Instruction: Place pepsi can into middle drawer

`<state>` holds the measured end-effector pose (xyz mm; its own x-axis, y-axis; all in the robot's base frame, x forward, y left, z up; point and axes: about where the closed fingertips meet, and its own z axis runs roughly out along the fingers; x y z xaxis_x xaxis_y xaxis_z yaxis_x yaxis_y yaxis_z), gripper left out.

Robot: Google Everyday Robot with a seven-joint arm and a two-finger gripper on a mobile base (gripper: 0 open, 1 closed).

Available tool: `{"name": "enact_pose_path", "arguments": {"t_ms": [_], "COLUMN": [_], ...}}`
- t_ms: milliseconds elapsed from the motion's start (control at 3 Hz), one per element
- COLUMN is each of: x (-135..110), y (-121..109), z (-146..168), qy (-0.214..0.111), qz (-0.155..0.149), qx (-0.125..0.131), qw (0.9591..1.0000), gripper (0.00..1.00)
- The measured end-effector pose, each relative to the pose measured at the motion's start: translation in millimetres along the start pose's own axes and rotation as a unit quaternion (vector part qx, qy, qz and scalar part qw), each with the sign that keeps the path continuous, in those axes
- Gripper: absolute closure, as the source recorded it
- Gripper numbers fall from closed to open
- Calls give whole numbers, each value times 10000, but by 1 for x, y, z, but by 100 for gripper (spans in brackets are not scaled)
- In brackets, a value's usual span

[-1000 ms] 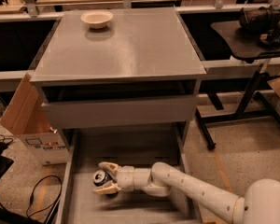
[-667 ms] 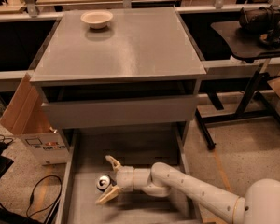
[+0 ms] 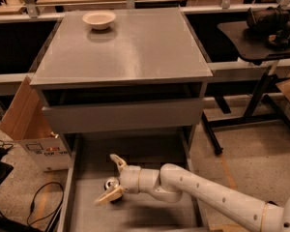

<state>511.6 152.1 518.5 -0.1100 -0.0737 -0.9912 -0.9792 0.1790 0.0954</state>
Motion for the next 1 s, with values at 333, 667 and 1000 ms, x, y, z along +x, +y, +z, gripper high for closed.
{"name": "enact_pose_path", "arguments": {"t_ms": [333, 667, 1000], "x": [-53, -90, -114], "y": [19, 52, 53], "z": [-25, -52, -56], "qy": [178, 512, 682], "qz": [220, 763, 692], "qx": [320, 425, 506], "qw": [9991, 9949, 9940], "gripper": [0, 0, 0]}}
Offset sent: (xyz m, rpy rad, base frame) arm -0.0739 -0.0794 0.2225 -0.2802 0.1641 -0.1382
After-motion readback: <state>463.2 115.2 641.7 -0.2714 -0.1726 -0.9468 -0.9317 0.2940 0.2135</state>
